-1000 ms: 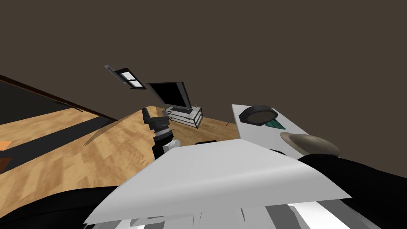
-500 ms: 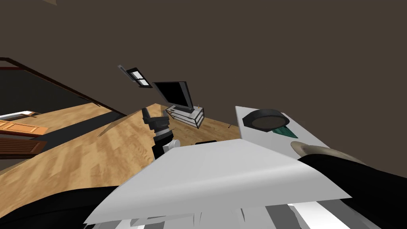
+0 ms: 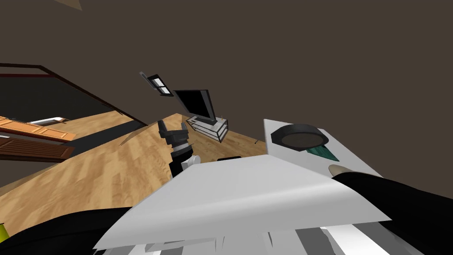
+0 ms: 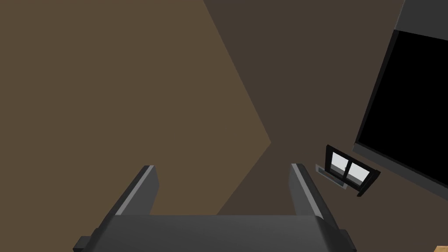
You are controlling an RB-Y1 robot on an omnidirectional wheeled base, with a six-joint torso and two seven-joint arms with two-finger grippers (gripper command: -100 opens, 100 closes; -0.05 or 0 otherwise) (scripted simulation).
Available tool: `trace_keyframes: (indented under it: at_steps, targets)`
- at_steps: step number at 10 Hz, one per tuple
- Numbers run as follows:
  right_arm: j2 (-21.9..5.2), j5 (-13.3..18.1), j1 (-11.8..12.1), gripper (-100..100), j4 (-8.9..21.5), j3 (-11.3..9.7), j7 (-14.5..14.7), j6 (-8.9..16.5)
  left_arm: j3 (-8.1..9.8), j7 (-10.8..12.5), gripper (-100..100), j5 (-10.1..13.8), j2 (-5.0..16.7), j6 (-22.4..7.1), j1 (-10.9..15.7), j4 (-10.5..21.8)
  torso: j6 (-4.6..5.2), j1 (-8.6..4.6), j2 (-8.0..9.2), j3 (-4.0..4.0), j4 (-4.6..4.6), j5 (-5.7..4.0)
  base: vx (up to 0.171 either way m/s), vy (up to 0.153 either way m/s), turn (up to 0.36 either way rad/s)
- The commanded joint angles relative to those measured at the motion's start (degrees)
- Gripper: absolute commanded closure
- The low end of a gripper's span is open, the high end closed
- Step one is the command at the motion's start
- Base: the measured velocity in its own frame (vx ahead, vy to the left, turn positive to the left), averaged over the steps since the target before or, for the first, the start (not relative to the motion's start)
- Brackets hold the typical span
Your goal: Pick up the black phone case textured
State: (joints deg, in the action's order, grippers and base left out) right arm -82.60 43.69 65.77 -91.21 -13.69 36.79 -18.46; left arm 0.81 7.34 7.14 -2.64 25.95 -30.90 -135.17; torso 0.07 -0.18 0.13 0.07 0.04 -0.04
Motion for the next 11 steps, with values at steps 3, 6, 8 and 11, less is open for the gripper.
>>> trace_keyframes:
  at_steps: [3,6,8,11]
  targets:
    - [-0.7,4.4,-0.5,-100,3.6,-2.4,1.2,0.6,0.00,0.0,0,0.0,0.0,0.0,0.0,0.0,0.00,-0.09,0.11,0.06,0.02,-0.02,-0.049,-0.098,0.086]
    - [-0.8,5.7,-0.4,-100,4.2,-3.1,1.4,1.0,0.00,0.0,0,0.0,0.0,0.0,0.0,0.0,0.01,-0.01,0.12,0.07,0.03,-0.01,-0.040,-0.066,0.052]
    - [-0.5,7.0,-1.1,-100,3.2,-5.4,1.3,3.2,0.00,0.0,0,0.0,0.0,0.0,0.0,0.0,0.01,0.25,-0.03,-0.01,0.00,0.05,0.025,-0.022,-0.056]
    - [0.0,8.8,-2.1,-100,1.7,-8.7,1.2,6.4,0.00,0.0,0,0.0,0.0,0.0,0.0,0.0,0.01,0.09,-0.43,-0.24,-0.09,0.01,0.090,-0.063,-0.098]
